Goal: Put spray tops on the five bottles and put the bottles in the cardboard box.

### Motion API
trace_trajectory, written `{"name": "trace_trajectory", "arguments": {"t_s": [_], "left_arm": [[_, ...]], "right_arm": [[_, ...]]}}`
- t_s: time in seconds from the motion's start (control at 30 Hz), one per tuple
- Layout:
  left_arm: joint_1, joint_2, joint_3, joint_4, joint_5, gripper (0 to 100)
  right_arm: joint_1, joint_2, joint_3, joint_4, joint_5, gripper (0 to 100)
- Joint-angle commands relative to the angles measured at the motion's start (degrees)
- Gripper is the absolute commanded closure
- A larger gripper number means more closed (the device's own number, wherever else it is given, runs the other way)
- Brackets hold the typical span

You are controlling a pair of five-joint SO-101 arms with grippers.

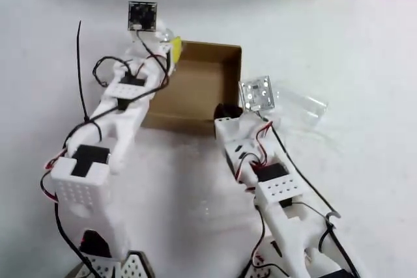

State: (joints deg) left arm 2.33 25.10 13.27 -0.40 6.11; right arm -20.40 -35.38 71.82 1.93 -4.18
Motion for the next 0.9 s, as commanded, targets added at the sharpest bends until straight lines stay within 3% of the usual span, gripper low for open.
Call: {"name": "trace_trajectory", "arguments": {"t_s": [0.0, 0.87], "left_arm": [[-0.13, -0.92, -0.44, -1.41, 0.79, 79], [-0.22, -6.20, 3.16, 1.05, 0.79, 71]], "right_arm": [[-0.40, -0.04, -3.43, -0.04, 0.00, 98.3], [-0.40, -0.04, -3.43, -0.04, 0.00, 98.3]]}}
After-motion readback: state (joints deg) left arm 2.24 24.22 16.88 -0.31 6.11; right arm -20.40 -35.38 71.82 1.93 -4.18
